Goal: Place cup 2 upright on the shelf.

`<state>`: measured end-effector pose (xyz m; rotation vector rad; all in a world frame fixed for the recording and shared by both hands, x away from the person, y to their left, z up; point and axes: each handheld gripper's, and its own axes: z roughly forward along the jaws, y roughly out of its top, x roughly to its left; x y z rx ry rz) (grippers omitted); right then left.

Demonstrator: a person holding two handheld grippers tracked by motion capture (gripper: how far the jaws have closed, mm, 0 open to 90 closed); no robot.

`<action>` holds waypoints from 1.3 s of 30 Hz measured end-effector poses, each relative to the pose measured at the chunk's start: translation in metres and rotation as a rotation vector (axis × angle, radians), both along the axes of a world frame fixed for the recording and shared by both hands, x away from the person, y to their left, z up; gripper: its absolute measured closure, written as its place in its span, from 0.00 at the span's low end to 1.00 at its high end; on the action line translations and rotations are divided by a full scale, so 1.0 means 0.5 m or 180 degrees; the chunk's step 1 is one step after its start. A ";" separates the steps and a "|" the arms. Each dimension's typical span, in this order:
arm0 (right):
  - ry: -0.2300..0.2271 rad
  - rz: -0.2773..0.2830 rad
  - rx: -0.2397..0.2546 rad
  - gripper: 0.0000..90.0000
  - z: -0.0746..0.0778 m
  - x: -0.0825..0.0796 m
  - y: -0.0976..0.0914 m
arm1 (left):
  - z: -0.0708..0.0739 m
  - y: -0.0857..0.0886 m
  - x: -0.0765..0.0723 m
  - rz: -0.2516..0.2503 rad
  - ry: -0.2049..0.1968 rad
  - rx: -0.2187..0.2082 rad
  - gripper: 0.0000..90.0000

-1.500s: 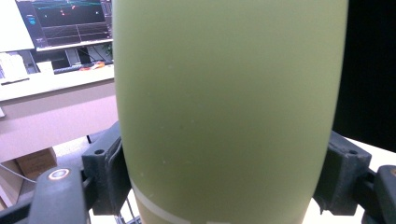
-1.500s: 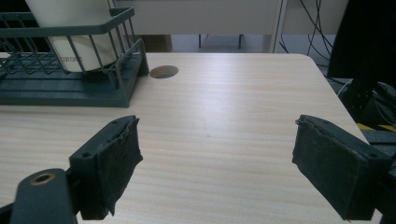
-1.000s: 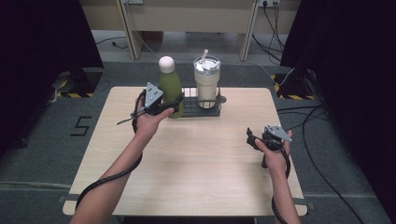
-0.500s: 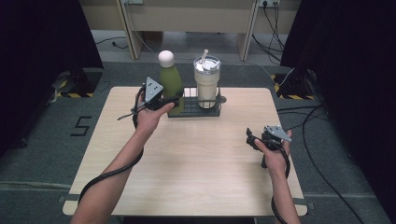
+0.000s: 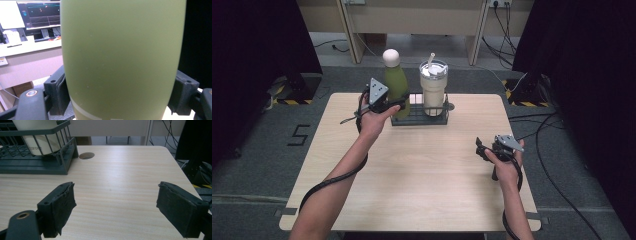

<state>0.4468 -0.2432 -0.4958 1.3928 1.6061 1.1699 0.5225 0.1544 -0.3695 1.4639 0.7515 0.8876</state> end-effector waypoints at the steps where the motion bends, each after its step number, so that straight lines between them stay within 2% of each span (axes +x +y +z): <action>1: 0.0000 0.0000 -0.0002 0.17 0.000 0.000 0.000 | -0.001 -0.002 0.001 0.0000 0.0038 -0.0021 0.22; 6: -0.0006 0.0003 -0.0001 0.17 -0.001 0.001 -0.001 | 0.000 -0.005 0.013 0.0025 0.0052 -0.0029 0.22; 8: -0.0004 0.0005 -0.0003 0.17 -0.002 0.001 -0.001 | 0.001 -0.005 0.018 0.0035 0.0016 -0.0004 0.22; 12: 0.0005 0.0001 -0.0003 0.17 -0.002 0.001 -0.001 | 0.003 -0.007 0.024 0.0043 0.0054 -0.0028 0.22; 13: 0.0007 0.0002 -0.0004 0.17 -0.002 0.001 -0.001 | 0.004 -0.007 0.028 0.0056 0.0016 -0.0003 0.22; 15: 0.0002 0.0002 0.0000 0.17 -0.002 0.001 -0.001 | 0.006 -0.010 0.030 0.0062 0.0043 -0.0005 0.22; 16: -0.0003 0.0003 -0.0004 0.17 -0.002 0.001 -0.001 | 0.007 -0.010 0.033 0.0068 0.0004 0.0011 0.22; 18: -0.0005 0.0001 -0.0001 0.17 -0.001 0.001 -0.001 | 0.009 -0.011 0.034 0.0072 0.0044 -0.0016 0.22; 22: 0.0004 0.0002 0.0005 0.17 -0.001 -0.001 0.000 | 0.015 -0.012 0.042 0.0084 -0.0004 0.0004 0.22; 26: -0.0006 0.0004 -0.0001 0.17 0.000 -0.001 0.000 | 0.016 -0.016 0.049 0.0089 0.0032 0.0015 0.22; 31: -0.0008 0.0008 0.0006 0.17 -0.001 0.000 -0.001 | 0.017 -0.018 0.059 0.0093 0.0066 -0.0048 0.22; 39: -0.0010 0.0024 0.0001 0.17 -0.001 0.000 0.002 | 0.019 -0.022 0.072 0.0127 0.0062 -0.0013 0.22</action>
